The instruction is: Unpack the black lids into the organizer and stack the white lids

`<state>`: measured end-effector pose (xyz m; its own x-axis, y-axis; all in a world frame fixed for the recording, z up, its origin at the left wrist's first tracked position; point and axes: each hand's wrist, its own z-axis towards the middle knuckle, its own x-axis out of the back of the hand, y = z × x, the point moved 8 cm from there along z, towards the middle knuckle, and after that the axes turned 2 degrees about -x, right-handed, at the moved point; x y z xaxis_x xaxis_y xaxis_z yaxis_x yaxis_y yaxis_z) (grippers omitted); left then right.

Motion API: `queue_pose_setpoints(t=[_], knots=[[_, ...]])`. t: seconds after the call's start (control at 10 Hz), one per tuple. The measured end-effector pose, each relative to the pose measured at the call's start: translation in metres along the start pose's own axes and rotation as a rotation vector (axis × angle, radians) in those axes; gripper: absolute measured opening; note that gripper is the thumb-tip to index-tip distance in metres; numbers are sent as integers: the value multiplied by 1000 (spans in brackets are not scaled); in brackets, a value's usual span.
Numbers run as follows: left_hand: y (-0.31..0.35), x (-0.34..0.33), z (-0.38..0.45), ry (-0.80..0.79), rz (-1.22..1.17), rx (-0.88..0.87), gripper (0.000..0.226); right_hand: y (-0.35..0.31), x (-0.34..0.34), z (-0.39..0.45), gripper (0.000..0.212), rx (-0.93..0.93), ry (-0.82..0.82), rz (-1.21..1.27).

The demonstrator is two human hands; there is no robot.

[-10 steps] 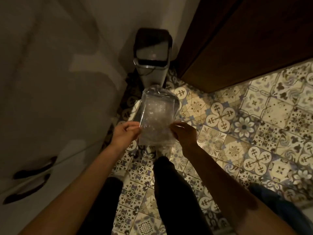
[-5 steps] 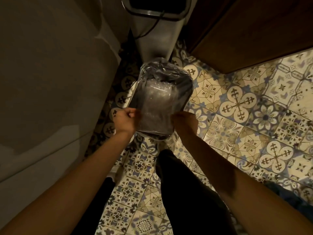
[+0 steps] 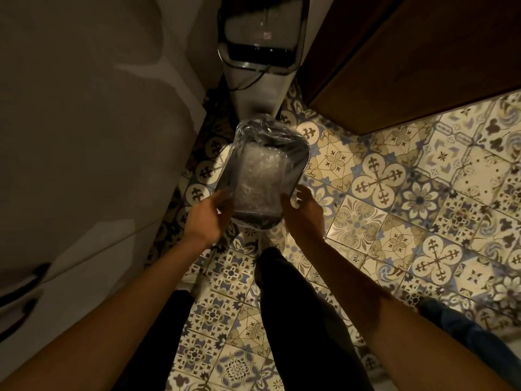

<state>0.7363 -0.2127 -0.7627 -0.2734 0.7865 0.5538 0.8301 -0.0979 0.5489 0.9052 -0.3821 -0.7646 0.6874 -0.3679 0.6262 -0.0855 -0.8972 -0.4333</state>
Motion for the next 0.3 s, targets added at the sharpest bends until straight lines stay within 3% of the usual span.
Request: queue_pose_setpoints(t=[0.2,0.3], knots=[[45,33,-61,-13,373,-214,56,-40,60,-53,62,209,54,-109],[80,57,-99,21,432,-314,61,-72,89,-89,64,343,77,-105]])
